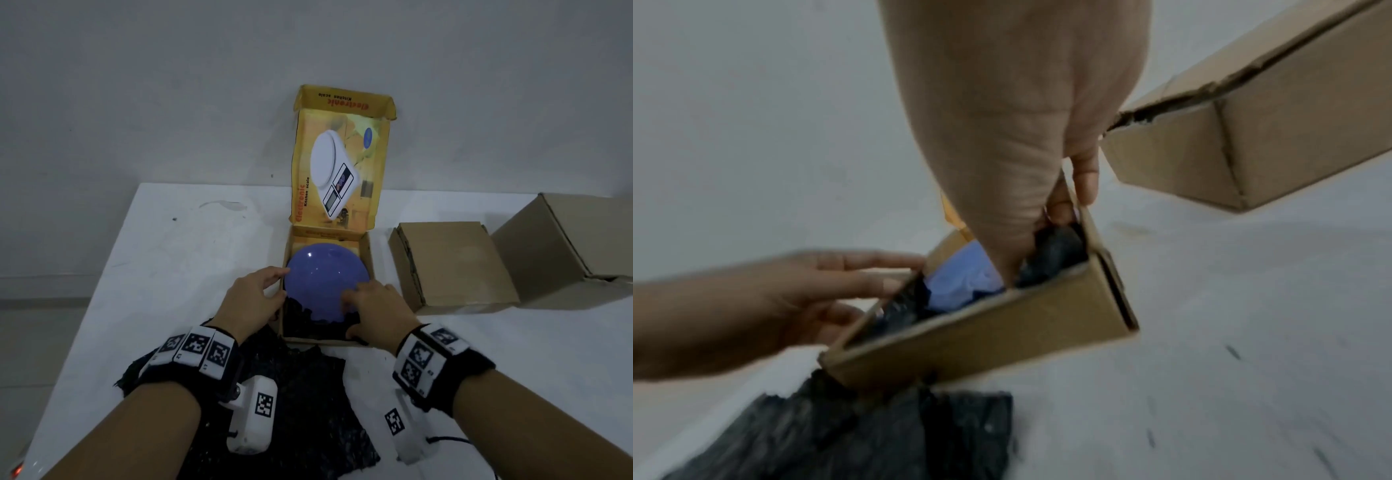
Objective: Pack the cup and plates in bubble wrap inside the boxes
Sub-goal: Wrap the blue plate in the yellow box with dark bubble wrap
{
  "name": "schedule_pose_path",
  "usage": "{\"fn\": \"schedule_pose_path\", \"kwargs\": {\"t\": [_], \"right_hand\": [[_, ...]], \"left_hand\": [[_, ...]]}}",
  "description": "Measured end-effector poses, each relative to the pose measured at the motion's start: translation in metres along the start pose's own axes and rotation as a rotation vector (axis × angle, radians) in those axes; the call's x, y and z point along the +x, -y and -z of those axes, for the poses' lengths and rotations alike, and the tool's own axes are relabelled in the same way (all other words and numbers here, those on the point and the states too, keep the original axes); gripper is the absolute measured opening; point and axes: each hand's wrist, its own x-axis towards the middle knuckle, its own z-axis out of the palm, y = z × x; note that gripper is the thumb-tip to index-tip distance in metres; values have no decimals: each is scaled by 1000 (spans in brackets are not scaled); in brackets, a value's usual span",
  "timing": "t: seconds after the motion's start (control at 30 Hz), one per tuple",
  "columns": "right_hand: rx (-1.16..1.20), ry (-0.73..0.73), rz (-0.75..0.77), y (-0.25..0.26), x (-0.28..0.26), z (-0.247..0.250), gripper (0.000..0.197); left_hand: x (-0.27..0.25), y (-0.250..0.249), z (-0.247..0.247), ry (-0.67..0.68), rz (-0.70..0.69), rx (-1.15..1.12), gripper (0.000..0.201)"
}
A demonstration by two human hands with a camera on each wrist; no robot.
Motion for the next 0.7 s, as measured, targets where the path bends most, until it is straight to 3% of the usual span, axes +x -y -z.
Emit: {"fn": "schedule_pose_path", "kwargs": {"t": [0.23,0.37,0.43,0.53,0.6,0.7], "right_hand": [[-26,-129,14,9,-7,-13,31],[197,-402,330,31,-26,-18,13],[256,-319,471,43,-39,-31,24],[91,-41,506,51,-50,-54,61],[38,-25,502,51,-51,-62,58],[168,-154,505,43,-54,-60,34]], "left_hand": [[-2,1,1,18,5,34,41],[1,-3,4,72,7,75,46],[2,-4,5,99,20,68,49],[0,-3,6,98,29,66,49],[-1,-3,5,99,21,75,49],[-1,-2,6,102,17,63,48]]}}
